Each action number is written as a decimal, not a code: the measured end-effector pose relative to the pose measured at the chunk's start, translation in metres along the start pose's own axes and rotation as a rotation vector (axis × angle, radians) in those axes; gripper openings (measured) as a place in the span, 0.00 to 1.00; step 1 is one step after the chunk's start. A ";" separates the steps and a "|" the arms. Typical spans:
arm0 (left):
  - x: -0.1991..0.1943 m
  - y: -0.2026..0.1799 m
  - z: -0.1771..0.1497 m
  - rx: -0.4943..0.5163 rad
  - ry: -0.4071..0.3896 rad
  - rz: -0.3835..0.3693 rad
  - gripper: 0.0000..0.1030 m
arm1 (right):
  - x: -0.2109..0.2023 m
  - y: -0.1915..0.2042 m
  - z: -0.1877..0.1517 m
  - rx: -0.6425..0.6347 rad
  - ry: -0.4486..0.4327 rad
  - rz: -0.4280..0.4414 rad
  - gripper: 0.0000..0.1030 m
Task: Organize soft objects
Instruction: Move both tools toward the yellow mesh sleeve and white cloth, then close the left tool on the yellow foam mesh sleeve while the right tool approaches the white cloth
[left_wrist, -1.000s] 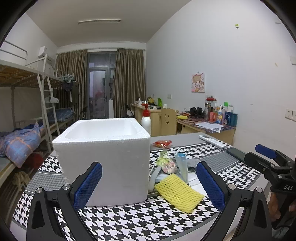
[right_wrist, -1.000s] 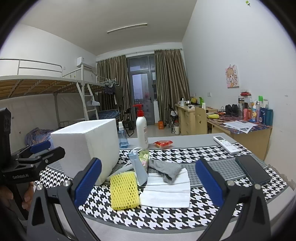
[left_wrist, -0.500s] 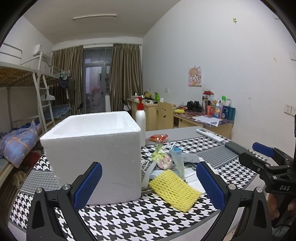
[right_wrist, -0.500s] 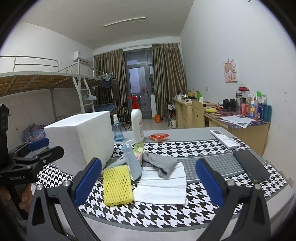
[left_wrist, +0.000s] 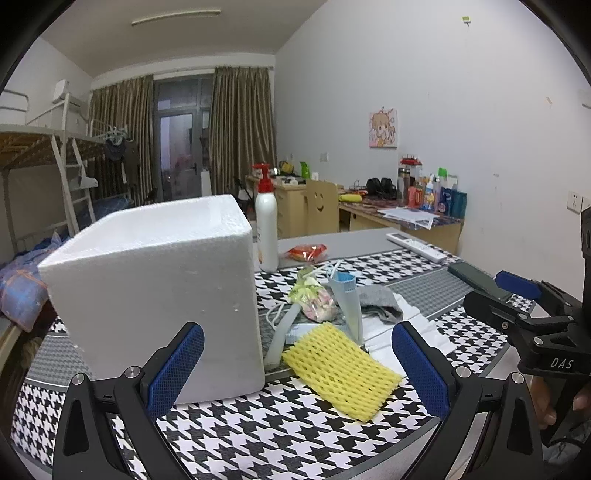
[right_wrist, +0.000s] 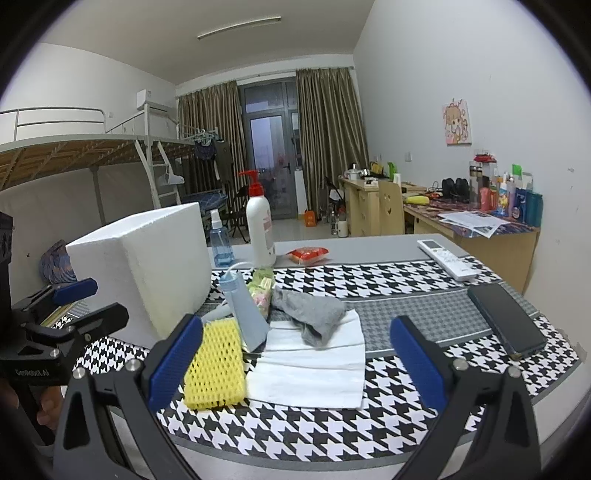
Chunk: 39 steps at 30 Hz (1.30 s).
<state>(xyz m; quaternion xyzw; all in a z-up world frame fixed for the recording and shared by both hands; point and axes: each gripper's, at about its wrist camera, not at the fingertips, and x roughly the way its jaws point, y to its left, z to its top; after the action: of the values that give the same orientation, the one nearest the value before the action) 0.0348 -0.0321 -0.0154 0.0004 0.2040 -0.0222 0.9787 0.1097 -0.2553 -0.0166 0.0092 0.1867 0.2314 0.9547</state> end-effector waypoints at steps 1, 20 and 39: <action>0.003 -0.001 0.000 0.000 0.006 -0.003 0.99 | 0.001 0.000 0.000 -0.001 0.004 -0.001 0.99; 0.043 -0.004 -0.006 -0.001 0.137 -0.022 0.99 | 0.039 -0.016 -0.007 0.023 0.132 -0.025 0.99; 0.061 -0.021 -0.019 0.005 0.272 -0.018 0.99 | 0.047 -0.024 -0.015 0.010 0.209 -0.015 0.99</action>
<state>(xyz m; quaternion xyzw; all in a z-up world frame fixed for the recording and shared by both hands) 0.0823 -0.0553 -0.0576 0.0041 0.3349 -0.0314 0.9417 0.1536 -0.2564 -0.0497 -0.0114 0.2864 0.2232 0.9317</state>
